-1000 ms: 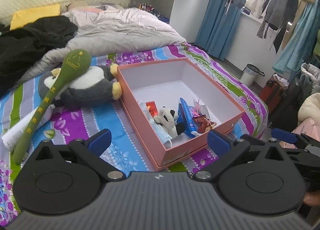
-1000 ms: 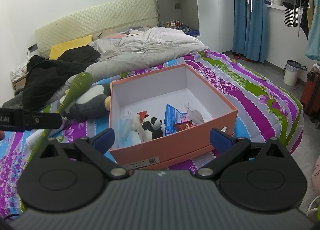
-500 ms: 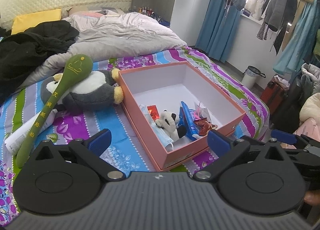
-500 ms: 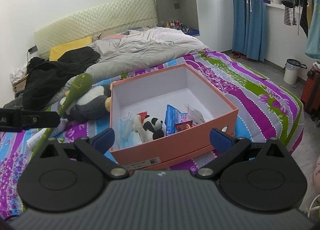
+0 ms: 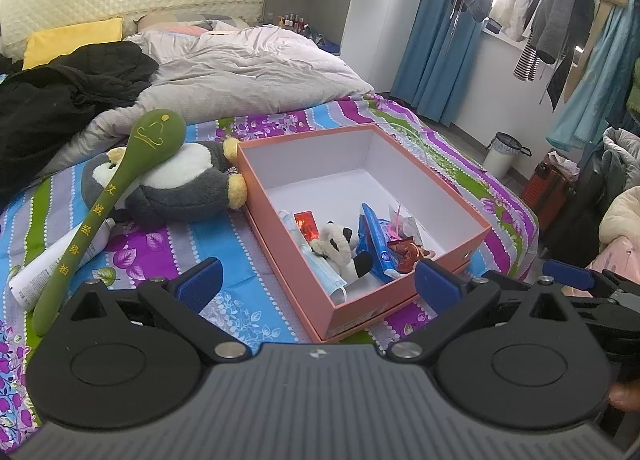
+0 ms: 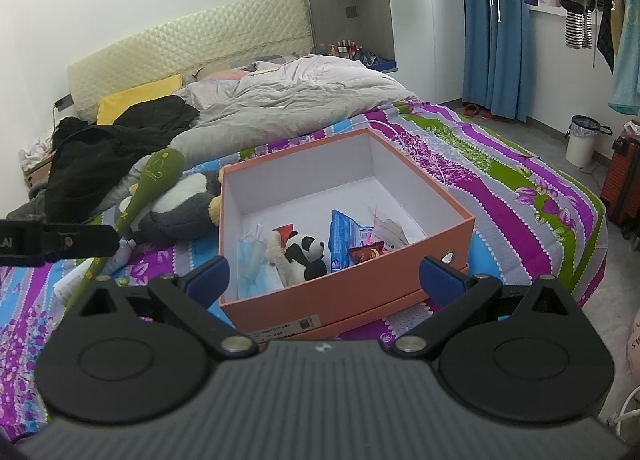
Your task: Organize soft objects
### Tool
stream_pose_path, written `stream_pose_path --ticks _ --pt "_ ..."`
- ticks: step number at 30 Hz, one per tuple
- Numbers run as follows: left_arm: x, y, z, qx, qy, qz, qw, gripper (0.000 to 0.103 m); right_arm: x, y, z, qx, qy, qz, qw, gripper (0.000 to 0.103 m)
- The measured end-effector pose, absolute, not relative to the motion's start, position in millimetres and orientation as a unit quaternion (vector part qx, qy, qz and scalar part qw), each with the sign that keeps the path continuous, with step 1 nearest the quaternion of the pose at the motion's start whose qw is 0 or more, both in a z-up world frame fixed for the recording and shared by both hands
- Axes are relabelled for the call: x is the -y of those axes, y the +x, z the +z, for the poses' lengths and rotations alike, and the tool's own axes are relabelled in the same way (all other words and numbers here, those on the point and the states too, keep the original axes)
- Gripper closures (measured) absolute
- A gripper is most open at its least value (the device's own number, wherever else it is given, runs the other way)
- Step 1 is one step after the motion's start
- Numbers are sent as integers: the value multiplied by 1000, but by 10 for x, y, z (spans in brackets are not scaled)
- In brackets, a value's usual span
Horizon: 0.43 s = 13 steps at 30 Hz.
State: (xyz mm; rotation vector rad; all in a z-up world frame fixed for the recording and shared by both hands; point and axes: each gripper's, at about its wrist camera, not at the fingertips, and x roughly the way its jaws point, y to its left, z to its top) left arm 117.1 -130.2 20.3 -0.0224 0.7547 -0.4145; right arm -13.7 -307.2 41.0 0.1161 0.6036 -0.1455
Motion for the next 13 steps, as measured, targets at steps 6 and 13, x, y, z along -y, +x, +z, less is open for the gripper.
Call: stream_pose_path --ticks 6,13 --pt "1296 1165 216 -365 -13 -202 909 0 3072 -145 426 -295 58 -70 951 0" --pt "1294 1162 218 -364 -11 -202 909 0 3070 -141 418 -296 60 -71 951 0"
